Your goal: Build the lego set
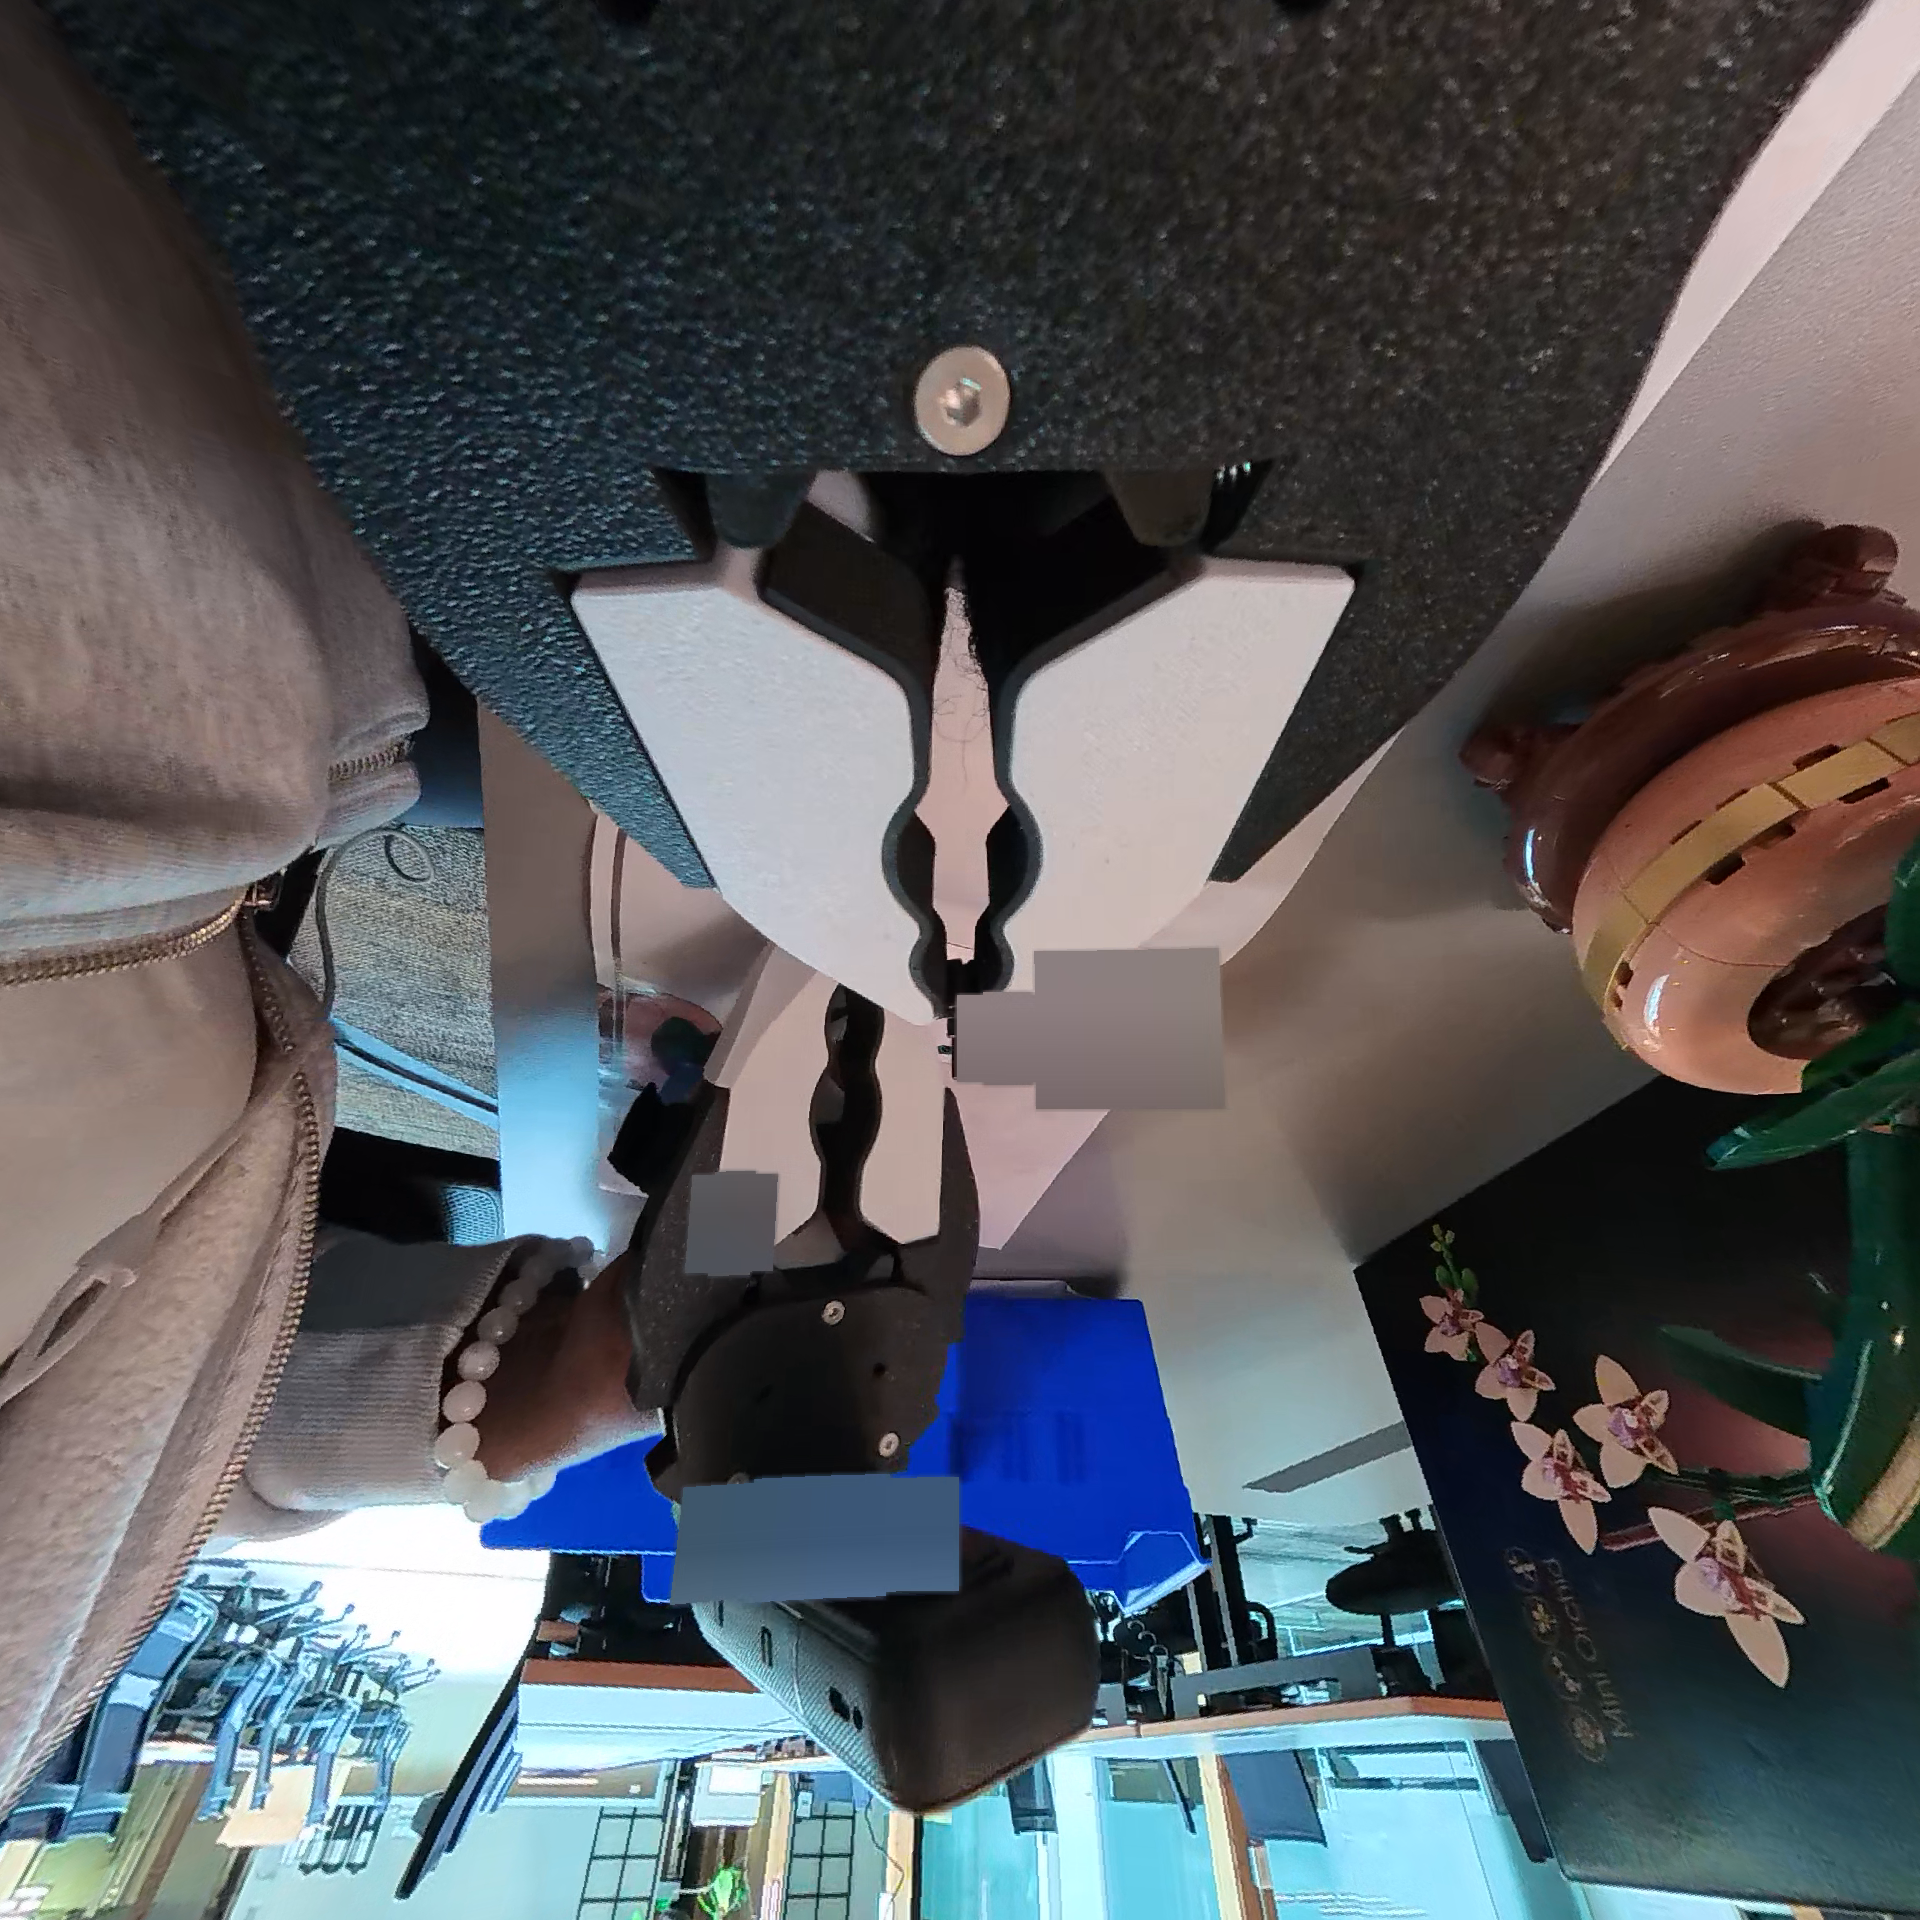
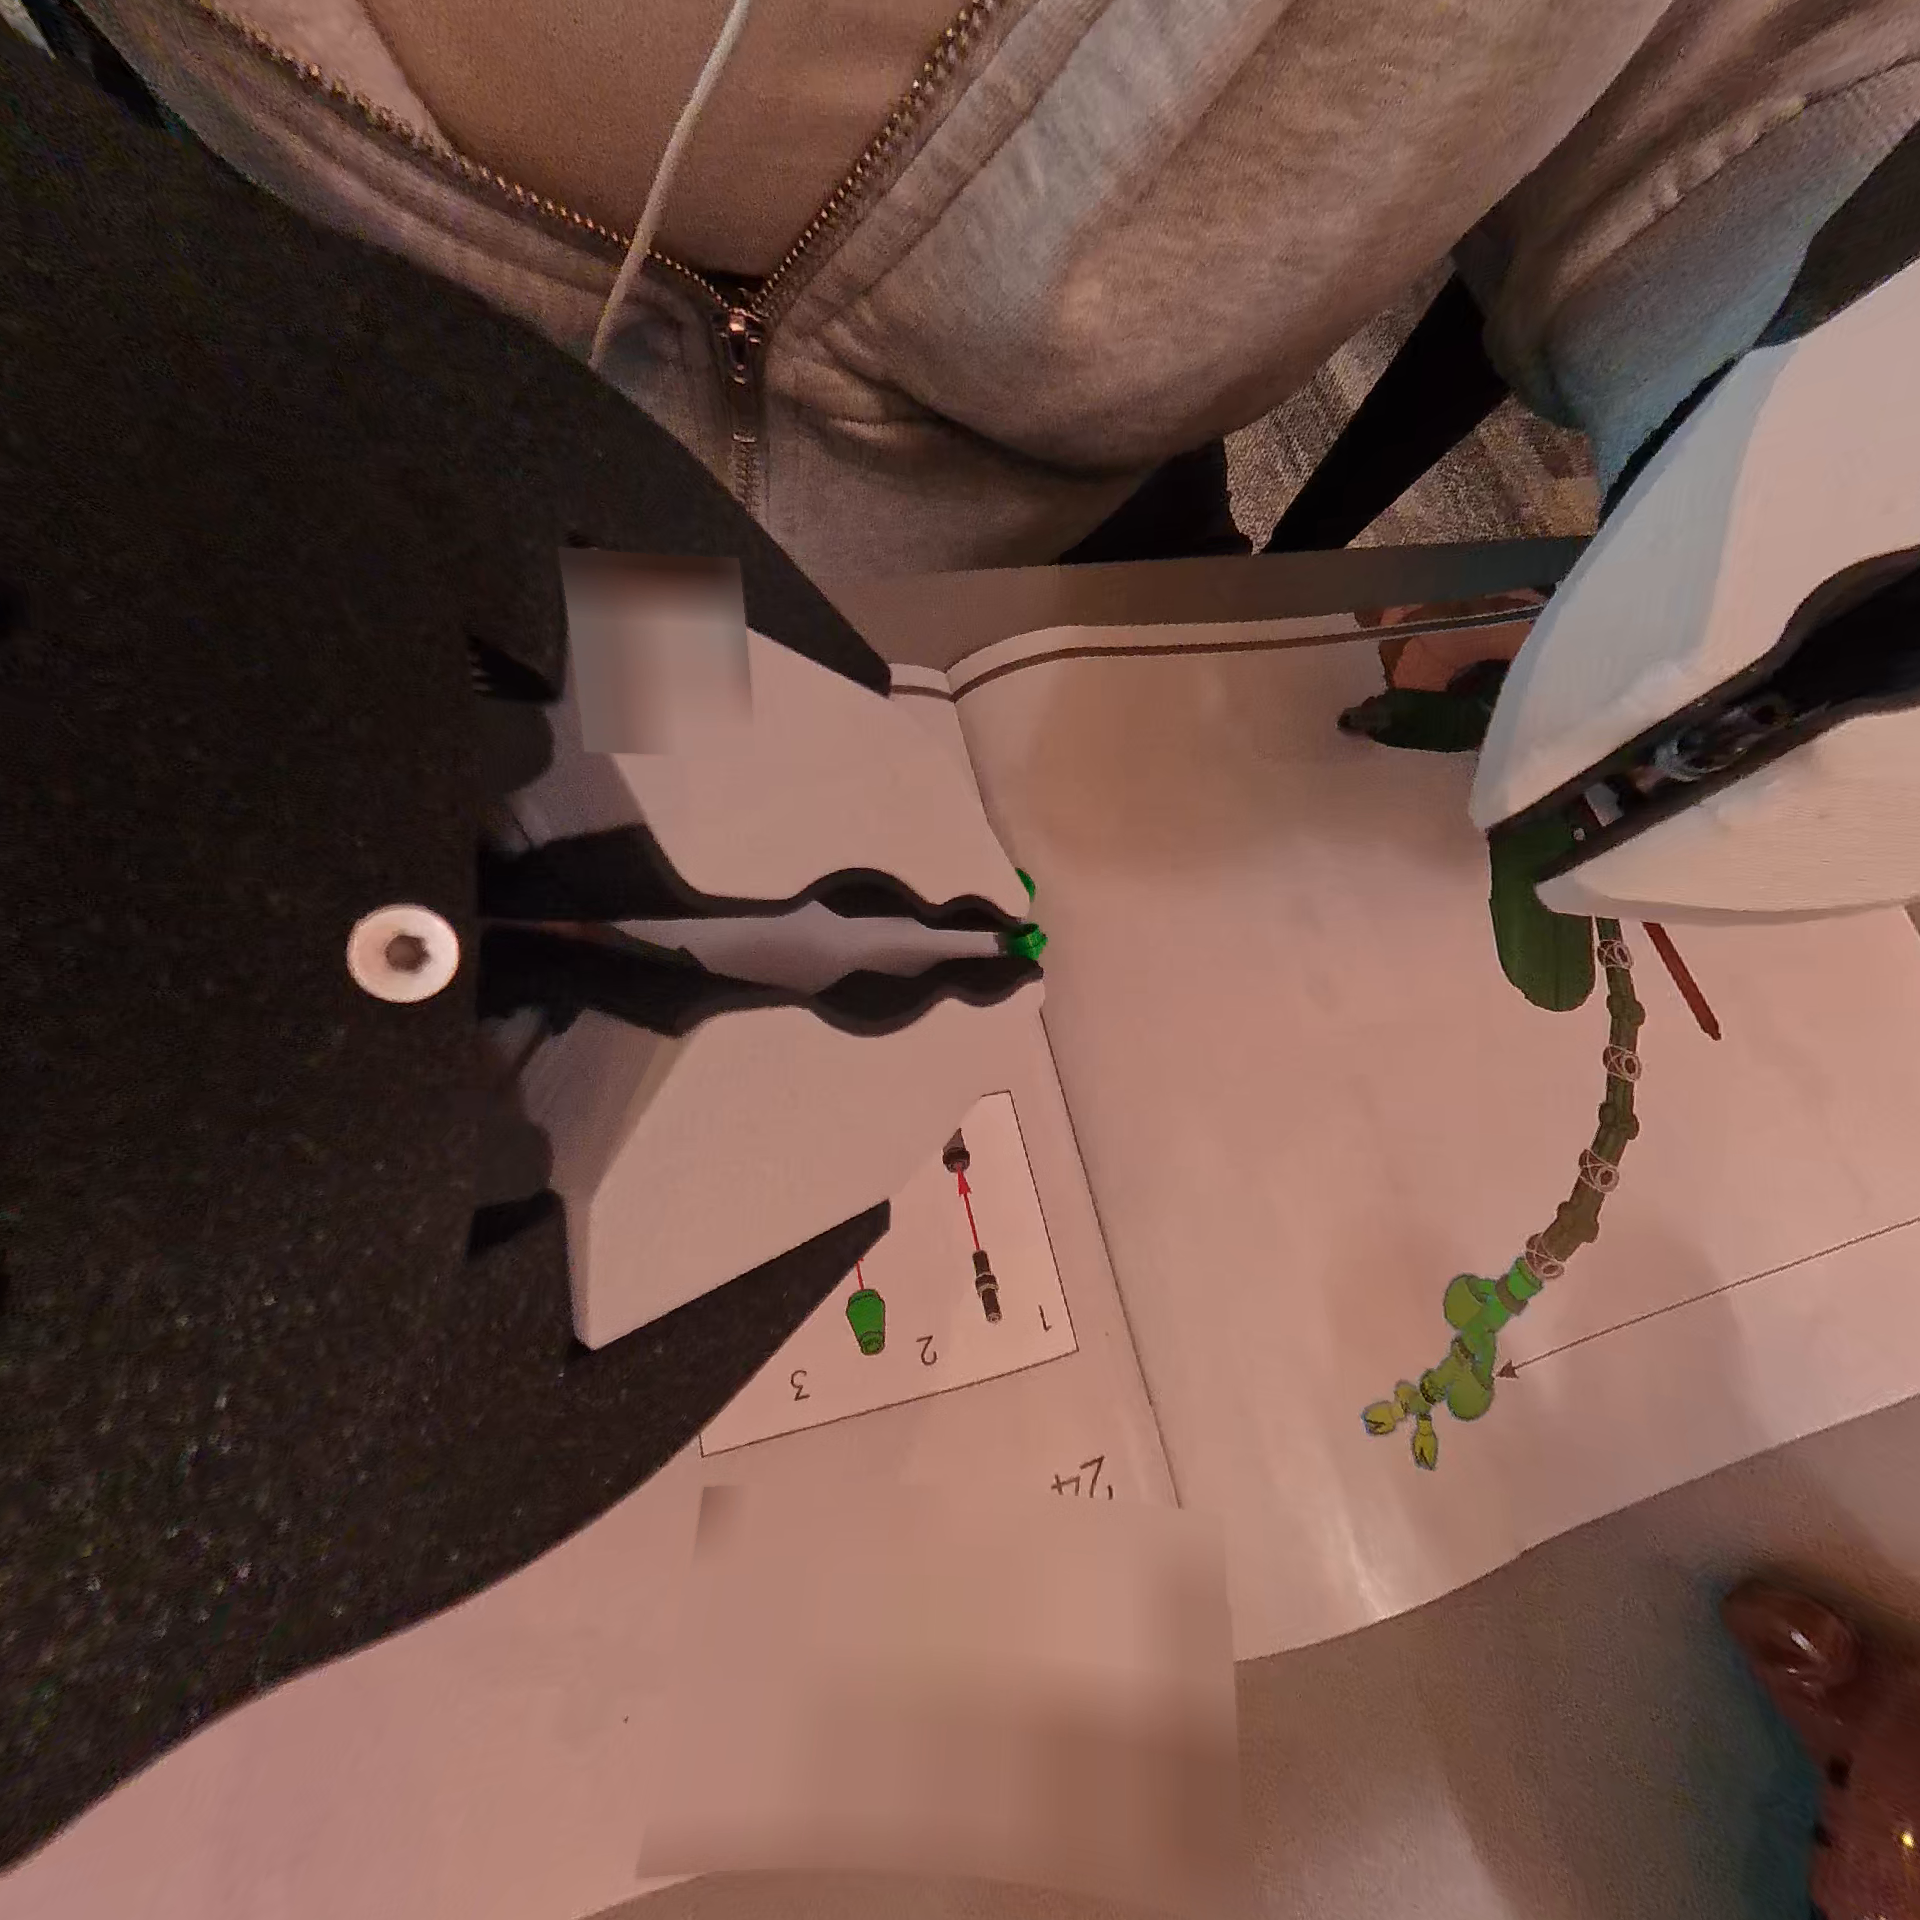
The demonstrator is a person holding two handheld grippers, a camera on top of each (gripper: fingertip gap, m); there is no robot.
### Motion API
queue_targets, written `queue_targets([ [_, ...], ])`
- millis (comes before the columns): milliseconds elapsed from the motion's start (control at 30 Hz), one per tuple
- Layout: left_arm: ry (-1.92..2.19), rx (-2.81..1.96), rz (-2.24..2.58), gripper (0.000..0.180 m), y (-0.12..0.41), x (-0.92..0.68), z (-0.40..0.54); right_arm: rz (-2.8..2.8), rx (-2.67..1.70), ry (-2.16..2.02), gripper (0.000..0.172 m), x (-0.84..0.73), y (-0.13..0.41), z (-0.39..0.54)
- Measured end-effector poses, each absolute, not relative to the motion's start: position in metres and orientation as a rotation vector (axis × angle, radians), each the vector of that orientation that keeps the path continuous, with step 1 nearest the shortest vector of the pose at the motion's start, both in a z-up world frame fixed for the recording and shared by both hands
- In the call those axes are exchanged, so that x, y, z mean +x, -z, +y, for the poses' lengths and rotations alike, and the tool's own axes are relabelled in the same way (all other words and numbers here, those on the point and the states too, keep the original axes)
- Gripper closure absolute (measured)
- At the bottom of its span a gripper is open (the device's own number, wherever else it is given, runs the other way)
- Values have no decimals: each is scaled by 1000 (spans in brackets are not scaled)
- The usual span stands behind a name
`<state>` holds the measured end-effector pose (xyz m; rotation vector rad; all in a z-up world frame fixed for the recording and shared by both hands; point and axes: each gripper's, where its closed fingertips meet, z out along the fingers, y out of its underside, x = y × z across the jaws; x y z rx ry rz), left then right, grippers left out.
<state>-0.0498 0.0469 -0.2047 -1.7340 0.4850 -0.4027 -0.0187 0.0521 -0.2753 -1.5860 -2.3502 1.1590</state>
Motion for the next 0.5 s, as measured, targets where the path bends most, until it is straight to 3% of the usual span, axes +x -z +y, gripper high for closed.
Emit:
queue_targets([
  [500, 401, -1739, 485, 177, 205, -50, 47, -2435, -1422, -1048, 162, -15, 277, 54],
])
